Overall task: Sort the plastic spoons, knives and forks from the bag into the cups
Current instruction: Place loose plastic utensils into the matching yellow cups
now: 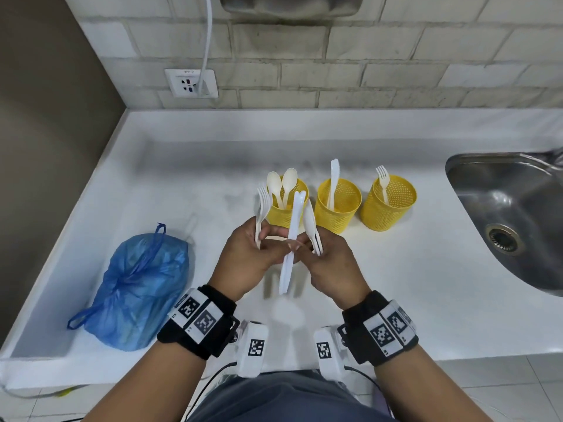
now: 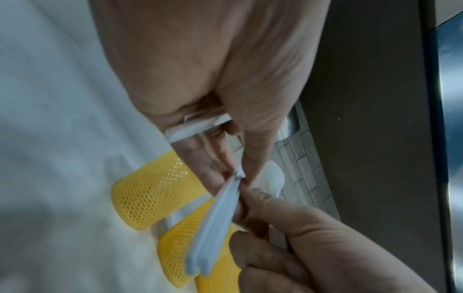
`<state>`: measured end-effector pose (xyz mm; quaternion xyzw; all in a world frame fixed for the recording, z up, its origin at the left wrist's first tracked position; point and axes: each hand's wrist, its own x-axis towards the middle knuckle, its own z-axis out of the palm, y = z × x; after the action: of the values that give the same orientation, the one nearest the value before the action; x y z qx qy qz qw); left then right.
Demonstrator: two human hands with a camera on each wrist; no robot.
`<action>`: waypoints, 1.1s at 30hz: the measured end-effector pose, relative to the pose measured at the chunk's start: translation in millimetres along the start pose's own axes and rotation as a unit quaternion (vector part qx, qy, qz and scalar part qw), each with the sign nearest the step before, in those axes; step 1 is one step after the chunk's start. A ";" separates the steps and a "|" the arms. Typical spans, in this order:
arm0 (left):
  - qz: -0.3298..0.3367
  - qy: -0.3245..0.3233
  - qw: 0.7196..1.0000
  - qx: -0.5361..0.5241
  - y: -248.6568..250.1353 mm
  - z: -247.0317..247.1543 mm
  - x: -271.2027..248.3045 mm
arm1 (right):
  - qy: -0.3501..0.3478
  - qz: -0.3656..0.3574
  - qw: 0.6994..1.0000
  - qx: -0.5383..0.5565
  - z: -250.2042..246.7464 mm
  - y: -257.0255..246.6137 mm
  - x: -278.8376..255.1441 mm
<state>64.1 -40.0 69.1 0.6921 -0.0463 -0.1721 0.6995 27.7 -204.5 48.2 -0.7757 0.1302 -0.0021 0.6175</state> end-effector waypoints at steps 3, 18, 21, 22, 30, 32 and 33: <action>0.013 -0.039 0.999 0.030 3.6 -7.7 -0.8 | 0.001 0.024 0.997 0.077 4.3 -7.0 -1.5; 0.004 -0.052 0.998 -0.029 7.9 -16.3 -5.4 | 0.040 0.043 0.985 0.161 7.9 -23.0 6.7; 0.002 -0.053 0.998 -0.031 9.4 -8.5 -4.1 | 0.029 0.036 0.986 0.160 3.1 -24.2 9.2; -0.001 -0.052 0.998 -0.029 9.9 -5.8 -3.3 | 0.027 0.031 0.986 0.160 1.5 -23.9 10.0; 0.024 0.006 0.999 0.028 12.6 26.5 8.7 | 0.044 -0.016 0.993 0.109 -42.6 -30.5 33.2; 0.027 0.052 0.997 0.041 10.3 29.8 15.4 | 0.075 -0.045 0.992 0.087 -63.9 -40.5 45.8; 0.033 0.075 0.995 0.058 8.3 29.8 19.5 | 0.095 -0.063 0.991 0.074 -75.0 -45.4 52.5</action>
<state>74.8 -74.4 75.0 0.7405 -0.0259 -0.0936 0.6651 75.1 -277.7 101.2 -0.7308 0.1385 -0.1239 0.6569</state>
